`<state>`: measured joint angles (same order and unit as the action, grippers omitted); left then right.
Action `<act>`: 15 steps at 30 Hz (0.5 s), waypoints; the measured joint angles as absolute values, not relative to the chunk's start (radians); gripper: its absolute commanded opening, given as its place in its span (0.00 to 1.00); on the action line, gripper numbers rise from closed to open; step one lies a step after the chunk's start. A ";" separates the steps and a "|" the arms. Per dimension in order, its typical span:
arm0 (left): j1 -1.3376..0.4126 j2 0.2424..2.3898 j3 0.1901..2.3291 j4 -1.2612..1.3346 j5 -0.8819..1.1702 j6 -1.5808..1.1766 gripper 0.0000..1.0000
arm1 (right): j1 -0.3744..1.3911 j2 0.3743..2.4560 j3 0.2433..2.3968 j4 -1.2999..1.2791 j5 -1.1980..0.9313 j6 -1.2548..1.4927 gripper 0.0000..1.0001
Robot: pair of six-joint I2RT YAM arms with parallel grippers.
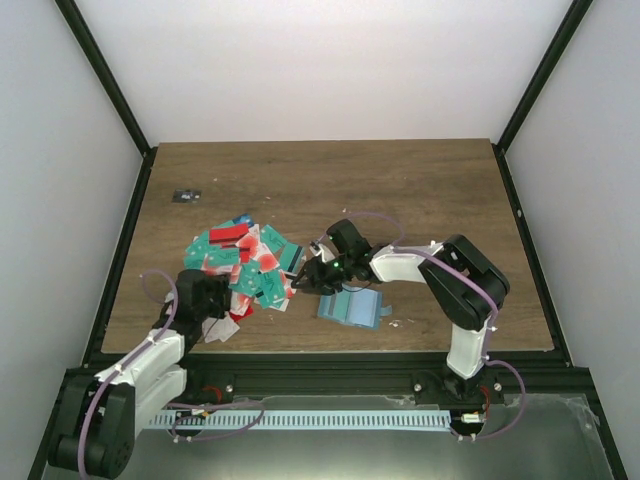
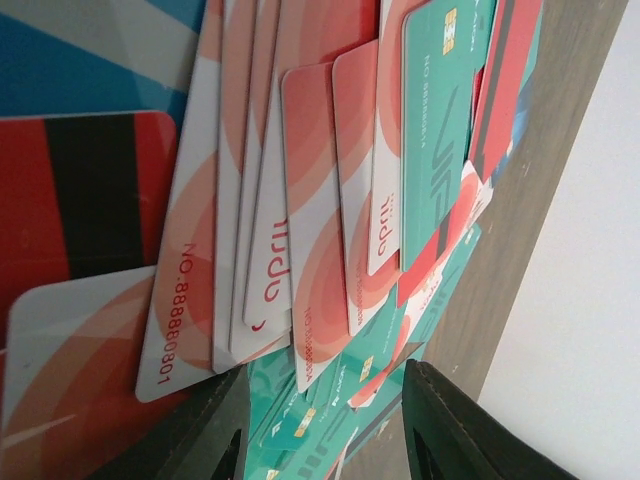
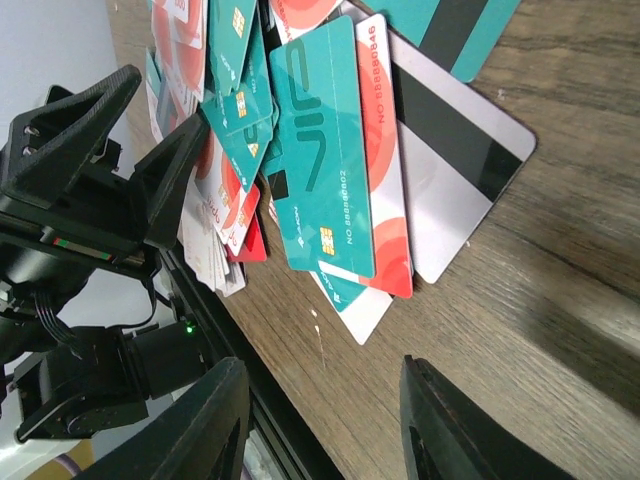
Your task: Put the credit cards into the card holder
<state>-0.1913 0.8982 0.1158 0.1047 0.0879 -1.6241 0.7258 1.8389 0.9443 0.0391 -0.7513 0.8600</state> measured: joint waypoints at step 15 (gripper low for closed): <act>-0.228 0.868 0.117 0.089 0.073 -1.644 0.45 | 0.721 1.822 0.926 0.023 -0.782 0.819 0.44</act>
<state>-0.2283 0.8684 0.1169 0.0891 0.0734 -1.6444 0.7208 1.8221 0.9264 0.0235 -0.7818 0.8192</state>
